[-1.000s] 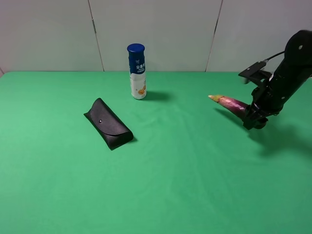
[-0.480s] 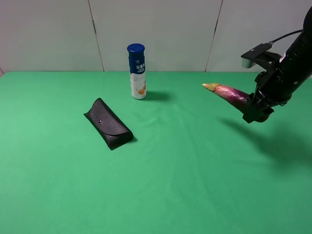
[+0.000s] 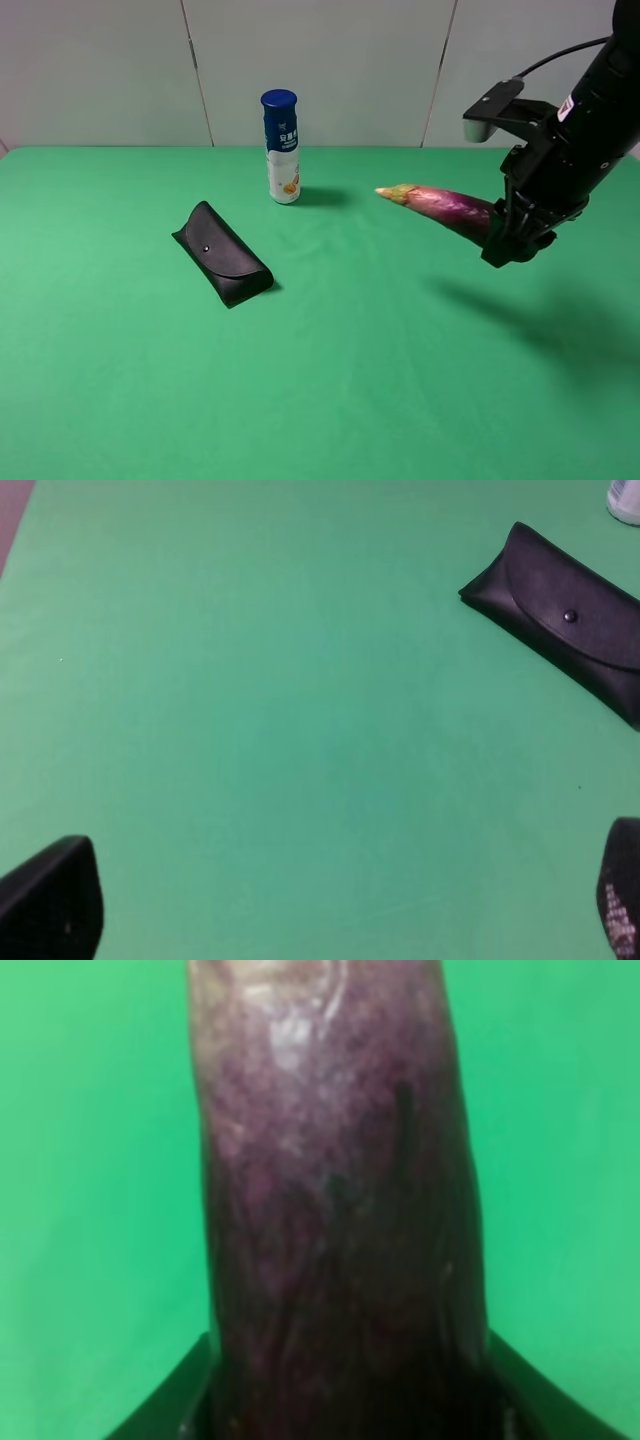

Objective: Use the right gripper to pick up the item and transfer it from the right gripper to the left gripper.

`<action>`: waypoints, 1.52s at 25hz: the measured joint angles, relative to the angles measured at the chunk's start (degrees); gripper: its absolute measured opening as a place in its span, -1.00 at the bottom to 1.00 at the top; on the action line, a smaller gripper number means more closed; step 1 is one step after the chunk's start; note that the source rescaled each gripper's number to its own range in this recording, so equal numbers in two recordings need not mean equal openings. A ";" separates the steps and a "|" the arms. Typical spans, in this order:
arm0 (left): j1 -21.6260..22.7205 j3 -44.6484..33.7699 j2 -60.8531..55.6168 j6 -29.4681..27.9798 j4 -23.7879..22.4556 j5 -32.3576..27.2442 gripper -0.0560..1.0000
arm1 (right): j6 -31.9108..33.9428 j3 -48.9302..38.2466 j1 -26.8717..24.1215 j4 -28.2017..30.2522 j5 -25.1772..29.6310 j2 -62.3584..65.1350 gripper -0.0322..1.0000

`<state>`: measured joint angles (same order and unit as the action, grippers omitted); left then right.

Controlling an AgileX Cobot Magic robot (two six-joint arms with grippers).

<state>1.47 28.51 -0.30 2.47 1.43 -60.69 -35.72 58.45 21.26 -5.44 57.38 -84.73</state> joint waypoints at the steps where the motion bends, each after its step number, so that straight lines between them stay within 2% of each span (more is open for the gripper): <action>1: 0.00 0.00 0.00 0.00 0.00 0.00 0.96 | 0.05 0.00 1.19 0.00 0.45 0.17 -0.91; 8: 0.00 0.00 0.00 0.00 0.00 0.00 0.96 | 0.05 0.00 10.59 0.24 2.00 0.42 -0.91; 20: 0.00 0.00 0.00 0.00 0.00 0.00 0.96 | 0.05 0.00 25.06 1.82 -0.40 0.42 -0.91; 27: 0.00 0.00 0.00 0.00 0.00 0.00 0.96 | -0.84 0.00 29.07 3.48 -1.55 0.42 -0.91; 38: 0.00 0.00 0.00 0.00 0.00 0.00 0.96 | -1.68 0.00 29.30 4.98 -1.57 0.42 -0.91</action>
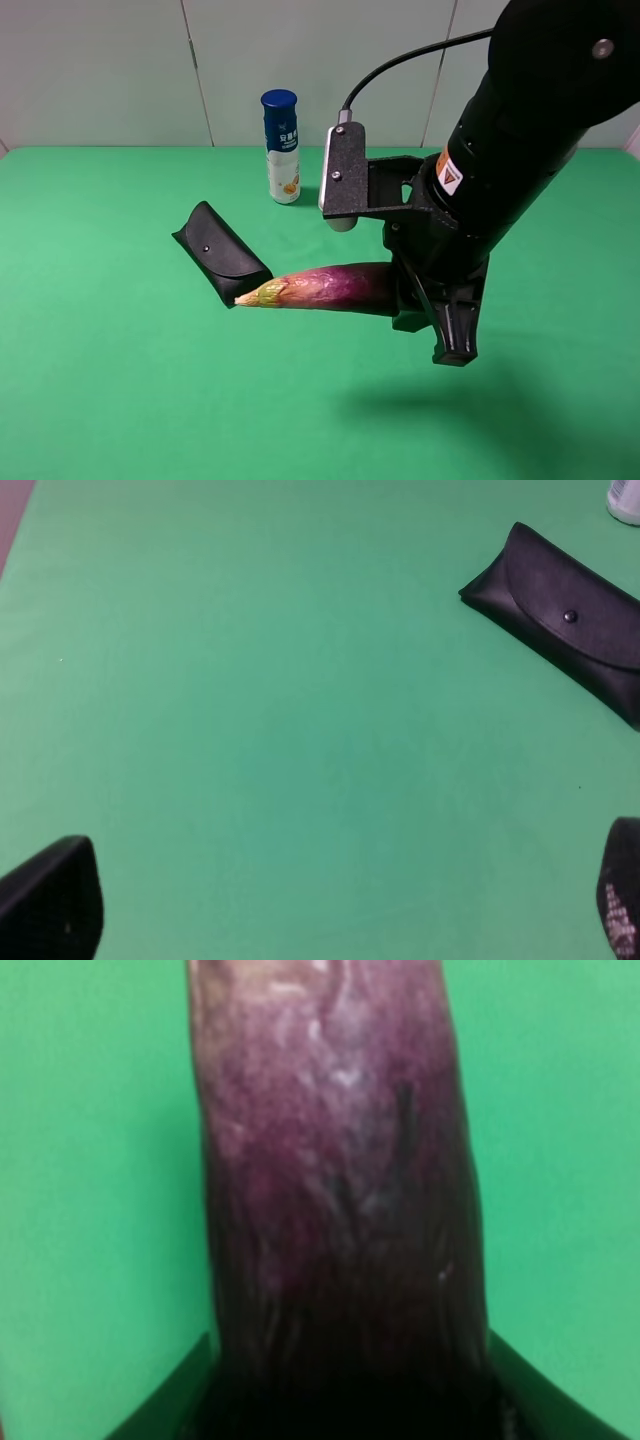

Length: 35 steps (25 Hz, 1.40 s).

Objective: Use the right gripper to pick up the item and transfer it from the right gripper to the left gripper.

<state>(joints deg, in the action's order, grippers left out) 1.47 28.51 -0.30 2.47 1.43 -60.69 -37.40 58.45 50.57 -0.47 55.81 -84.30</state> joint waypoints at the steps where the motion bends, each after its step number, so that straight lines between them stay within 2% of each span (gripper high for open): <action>1: 0.00 0.00 0.00 0.00 0.00 0.00 0.96 | 0.00 0.00 0.00 0.00 0.00 0.00 -0.91; 15: 0.00 0.00 0.00 0.34 0.00 0.00 0.96 | 0.23 0.00 0.00 -0.23 0.00 0.00 -0.91; 21: 0.00 1.66 0.55 3.80 0.59 -0.05 0.96 | 0.92 1.97 0.00 -0.25 3.23 0.00 -0.91; 25: 0.00 3.49 6.41 7.55 5.12 -0.33 0.96 | 1.73 4.88 0.00 -0.31 5.16 0.00 -0.91; 30: -0.05 6.31 18.08 16.56 11.51 -0.24 0.96 | 2.18 8.41 0.00 -0.45 7.62 0.00 -0.91; 35: -4.18 7.99 26.24 27.26 19.08 3.67 0.96 | 2.18 9.59 0.00 -0.50 8.94 0.02 -0.91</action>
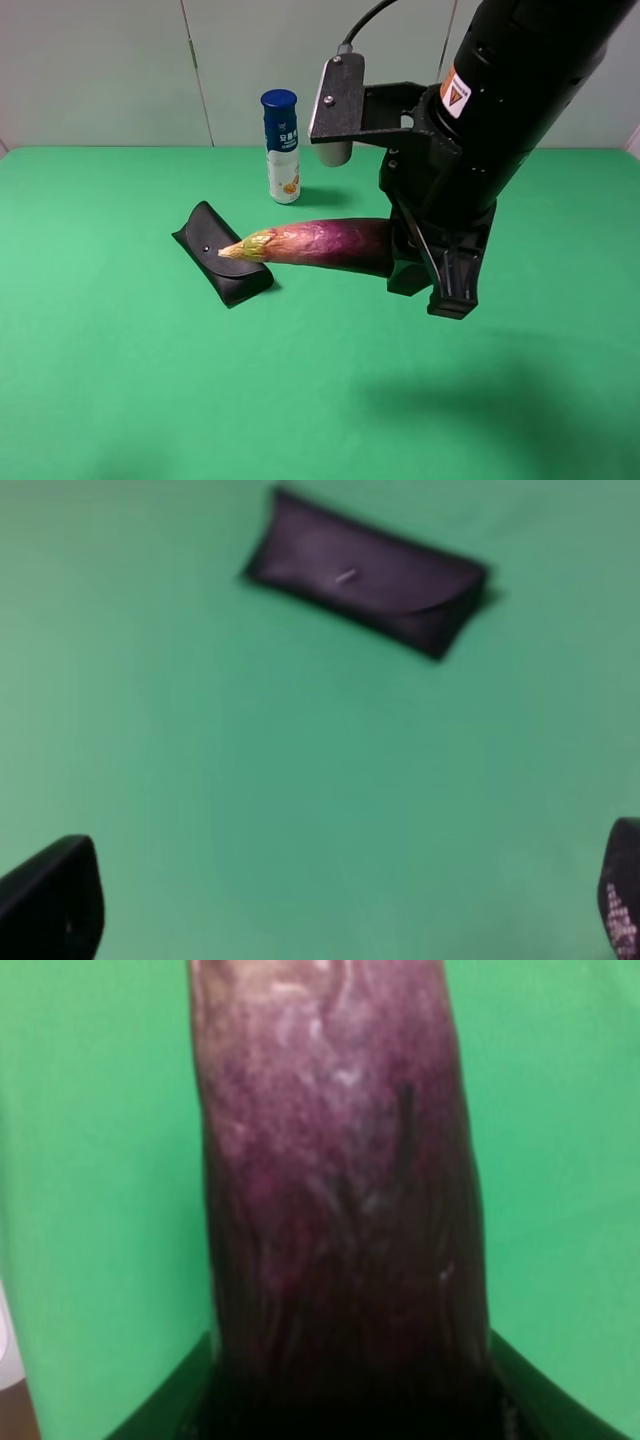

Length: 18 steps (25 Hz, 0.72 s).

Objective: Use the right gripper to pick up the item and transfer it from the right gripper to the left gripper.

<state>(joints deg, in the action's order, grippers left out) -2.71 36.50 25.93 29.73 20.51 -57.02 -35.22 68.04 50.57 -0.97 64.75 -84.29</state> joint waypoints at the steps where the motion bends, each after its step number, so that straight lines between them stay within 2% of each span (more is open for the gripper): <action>1: -1.25 0.00 1.56 2.03 1.09 0.52 0.96 | 0.00 0.00 0.00 0.00 0.36 0.00 -0.91; 7: -7.05 0.06 10.70 13.15 7.05 4.89 0.96 | 0.07 0.04 0.00 -0.07 0.59 0.00 -0.91; 14: -11.46 0.06 22.15 27.97 15.72 8.99 0.95 | 0.17 0.04 0.00 -0.11 0.59 0.00 -0.91; 18: -14.23 0.06 27.84 32.06 16.79 10.88 0.93 | 0.17 0.04 0.00 -0.11 0.59 0.00 -0.91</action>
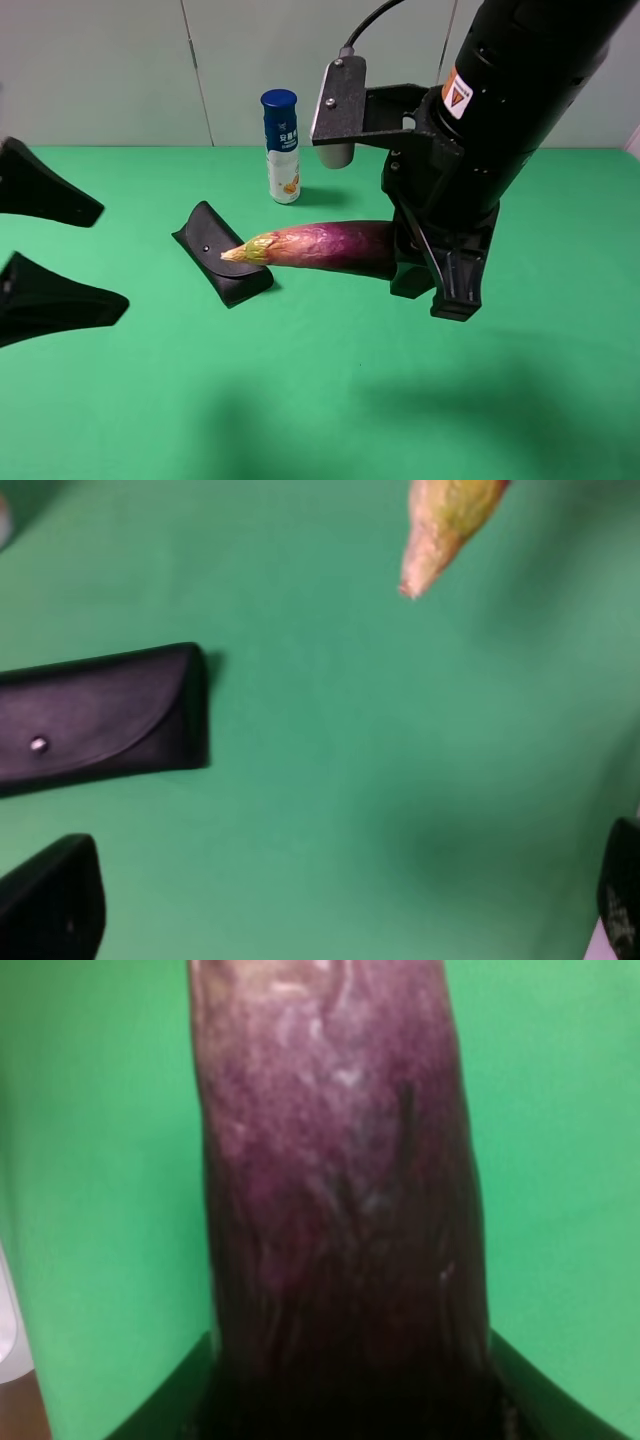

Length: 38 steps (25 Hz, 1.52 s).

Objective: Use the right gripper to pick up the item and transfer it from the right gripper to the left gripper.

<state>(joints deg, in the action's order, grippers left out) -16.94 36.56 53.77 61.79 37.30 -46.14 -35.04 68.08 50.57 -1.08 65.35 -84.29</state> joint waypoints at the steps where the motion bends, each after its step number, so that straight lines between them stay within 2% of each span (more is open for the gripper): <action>1: -0.82 0.00 1.25 0.38 0.13 0.57 0.92 | 0.00 0.00 0.00 0.00 0.00 0.00 -0.91; 13: -9.99 1.92 10.56 7.66 1.34 8.18 0.91 | 0.00 0.00 0.00 -0.06 0.00 0.00 -0.91; 24: -16.99 9.59 20.53 11.60 1.51 9.98 0.90 | 0.00 0.00 0.00 -0.28 0.00 0.00 -0.91; 31: -17.54 12.97 23.98 14.57 2.39 10.56 0.91 | 0.00 0.00 0.00 -0.33 -0.05 0.00 -0.91; 38: -17.60 13.33 23.99 19.44 7.53 10.69 0.90 | 0.00 0.00 0.00 -0.50 -0.70 0.00 -0.91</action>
<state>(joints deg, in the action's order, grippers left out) -34.55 49.89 77.76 81.23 44.83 -35.44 -35.04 68.08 50.57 -1.58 64.64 -84.29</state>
